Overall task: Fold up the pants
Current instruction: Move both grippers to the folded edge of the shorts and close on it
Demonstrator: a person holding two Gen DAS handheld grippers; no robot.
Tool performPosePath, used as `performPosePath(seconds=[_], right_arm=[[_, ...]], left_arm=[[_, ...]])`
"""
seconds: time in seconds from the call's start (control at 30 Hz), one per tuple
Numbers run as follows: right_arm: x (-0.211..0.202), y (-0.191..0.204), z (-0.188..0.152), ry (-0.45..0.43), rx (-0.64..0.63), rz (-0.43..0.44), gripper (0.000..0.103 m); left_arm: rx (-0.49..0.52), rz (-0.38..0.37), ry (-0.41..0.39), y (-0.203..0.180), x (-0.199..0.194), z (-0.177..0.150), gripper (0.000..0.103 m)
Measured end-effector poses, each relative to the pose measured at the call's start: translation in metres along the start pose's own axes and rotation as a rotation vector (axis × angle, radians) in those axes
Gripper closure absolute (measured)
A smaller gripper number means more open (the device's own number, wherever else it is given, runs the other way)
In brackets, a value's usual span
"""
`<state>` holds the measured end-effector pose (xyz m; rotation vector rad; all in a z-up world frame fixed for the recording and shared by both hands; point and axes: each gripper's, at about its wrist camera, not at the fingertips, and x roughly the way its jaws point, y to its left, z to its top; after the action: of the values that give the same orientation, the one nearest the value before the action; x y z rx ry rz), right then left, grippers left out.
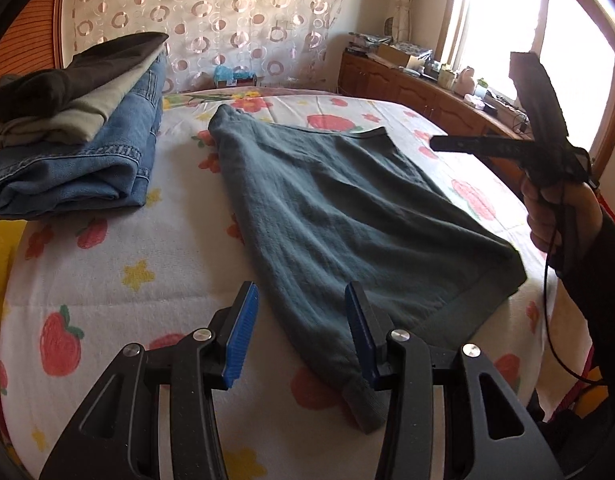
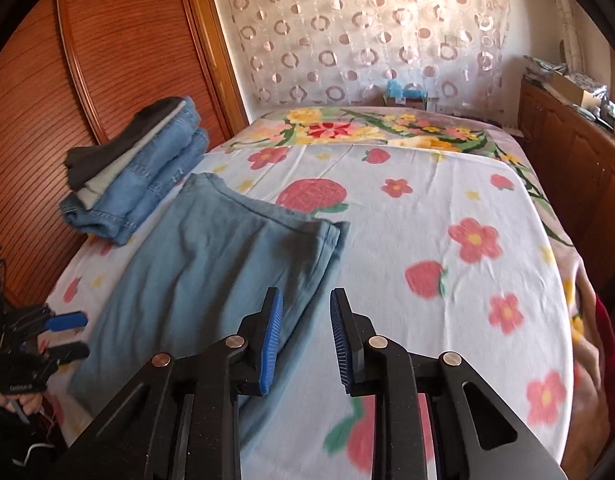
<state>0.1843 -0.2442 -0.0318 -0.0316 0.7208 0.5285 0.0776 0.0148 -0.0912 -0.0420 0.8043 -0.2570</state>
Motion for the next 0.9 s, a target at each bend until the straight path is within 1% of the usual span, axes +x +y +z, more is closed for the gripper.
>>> performPosePath(seconds=[0.27, 0.43, 0.47, 0.5, 0.57, 0.6, 0.67, 0.8, 0.83, 0.9], right_arm=[[0.048, 0.005, 0.031, 0.058, -0.027, -0.034, 0.078], [0.07, -0.003, 0.044, 0.089, -0.015, -0.063, 0.082], [0.071, -0.004, 0.044, 0.091, -0.013, -0.069, 0.084], [0.073, -0.005, 0.045, 0.09, -0.004, -0.073, 0.087], [0.073, -0.005, 0.046, 0.077, 0.008, -0.054, 0.091], [0.076, -0.003, 0.047, 0.071, 0.003, -0.052, 0.096], [0.074, -0.002, 0.047, 0.056, -0.014, -0.064, 0.099], [0.066, -0.005, 0.052, -0.011, 0.008, -0.123, 0.101], [0.065, -0.007, 0.053, -0.017, 0.022, -0.137, 0.101], [0.067, -0.008, 0.053, -0.012, 0.023, -0.14, 0.101]], left_arm=[[-0.013, 0.012, 0.03, 0.005, 0.013, -0.002, 0.057], [-0.009, 0.012, 0.025, 0.004, 0.012, -0.005, 0.057], [-0.008, 0.012, 0.024, 0.004, 0.012, -0.006, 0.057], [-0.005, 0.013, 0.023, 0.003, 0.012, -0.006, 0.057], [-0.004, 0.013, 0.023, 0.004, 0.012, -0.006, 0.057], [-0.002, 0.012, 0.022, 0.004, 0.012, -0.006, 0.057], [0.002, 0.012, 0.02, 0.004, 0.011, -0.006, 0.057], [0.008, 0.018, 0.018, 0.002, 0.01, -0.008, 0.057], [0.006, 0.018, 0.019, 0.002, 0.01, -0.008, 0.057], [0.002, 0.015, 0.02, 0.003, 0.01, -0.008, 0.057]])
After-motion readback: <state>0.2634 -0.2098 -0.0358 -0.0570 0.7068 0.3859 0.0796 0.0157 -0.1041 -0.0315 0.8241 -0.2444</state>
